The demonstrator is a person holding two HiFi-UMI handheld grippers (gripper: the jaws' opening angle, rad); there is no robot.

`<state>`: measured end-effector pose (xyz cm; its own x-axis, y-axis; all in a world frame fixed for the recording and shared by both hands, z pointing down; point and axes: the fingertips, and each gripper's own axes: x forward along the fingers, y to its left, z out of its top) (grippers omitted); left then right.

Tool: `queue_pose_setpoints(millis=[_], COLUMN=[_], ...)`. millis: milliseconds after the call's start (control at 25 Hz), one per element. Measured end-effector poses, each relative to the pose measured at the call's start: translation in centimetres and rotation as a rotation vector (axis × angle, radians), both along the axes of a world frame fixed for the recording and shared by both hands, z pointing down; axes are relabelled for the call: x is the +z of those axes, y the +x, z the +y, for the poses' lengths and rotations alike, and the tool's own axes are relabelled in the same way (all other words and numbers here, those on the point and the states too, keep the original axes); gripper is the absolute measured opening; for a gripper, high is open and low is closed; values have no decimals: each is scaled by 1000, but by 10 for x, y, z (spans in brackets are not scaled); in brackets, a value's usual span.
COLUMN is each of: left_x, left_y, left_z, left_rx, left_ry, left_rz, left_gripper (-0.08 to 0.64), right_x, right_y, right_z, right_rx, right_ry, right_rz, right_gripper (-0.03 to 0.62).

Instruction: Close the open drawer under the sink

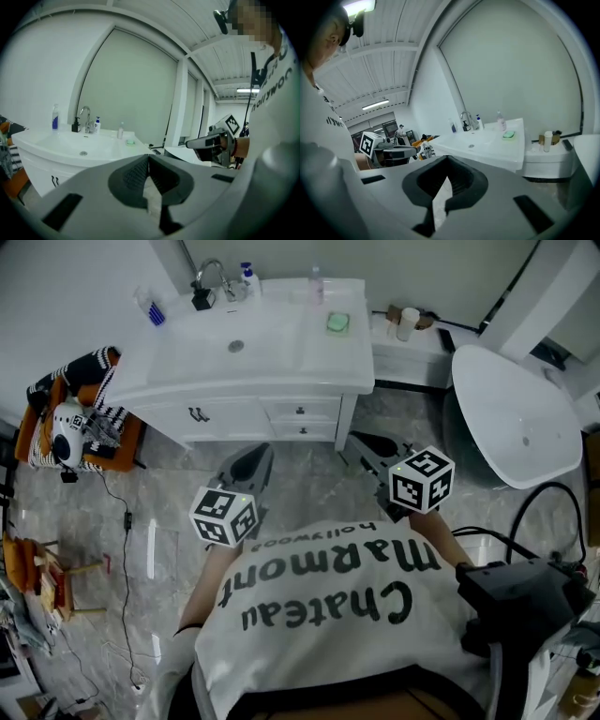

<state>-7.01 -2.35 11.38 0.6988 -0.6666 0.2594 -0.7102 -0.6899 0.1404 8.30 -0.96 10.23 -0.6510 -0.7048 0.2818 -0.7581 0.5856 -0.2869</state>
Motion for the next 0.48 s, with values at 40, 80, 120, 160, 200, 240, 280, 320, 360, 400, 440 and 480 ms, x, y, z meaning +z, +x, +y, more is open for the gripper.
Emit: queue_pose_setpoints(millis=[40, 80, 120, 160, 200, 240, 280, 320, 360, 400, 440, 480], left_x=[2, 4, 5, 6, 7, 8, 10, 11, 12, 14, 15, 16], left_y=[1, 1, 2, 3, 3, 2, 2, 1, 0, 0, -1, -2], left_z=[1, 2, 2, 2, 2, 2, 3, 4, 5, 6, 7, 8], left_rx=[1, 2, 3, 4, 3, 0, -4, -7, -9, -10, -9, -9], left_ry=[-6, -9, -11, -12, -15, -18, -23, -29, -34, -38, -41, -43], left_rz=[1, 1, 0, -3, -5, -6, -5, -4, -3, -4, -6, -9], left_gripper=[9, 9, 9, 9, 9, 9, 9, 9, 9, 9, 9, 9], right_x=[3, 5, 6, 7, 8, 8, 9, 10, 11, 11, 11, 12], right_y=[4, 7, 10, 13, 15, 17, 18, 18, 18, 18, 17, 17], right_z=[1, 3, 3, 4, 3, 3, 3, 3, 4, 4, 4, 3], right_rx=[11, 20, 28, 33, 38, 41, 43, 44, 44, 43, 44, 44], right_ry=[-10, -18, -24, -27, -28, -28, -28, -29, -30, -30, -29, -28], right_rz=[3, 2, -1, -3, -2, 1, 4, 6, 8, 9, 10, 9], right_gripper=[11, 11, 11, 11, 11, 11, 11, 11, 11, 11, 11, 11])
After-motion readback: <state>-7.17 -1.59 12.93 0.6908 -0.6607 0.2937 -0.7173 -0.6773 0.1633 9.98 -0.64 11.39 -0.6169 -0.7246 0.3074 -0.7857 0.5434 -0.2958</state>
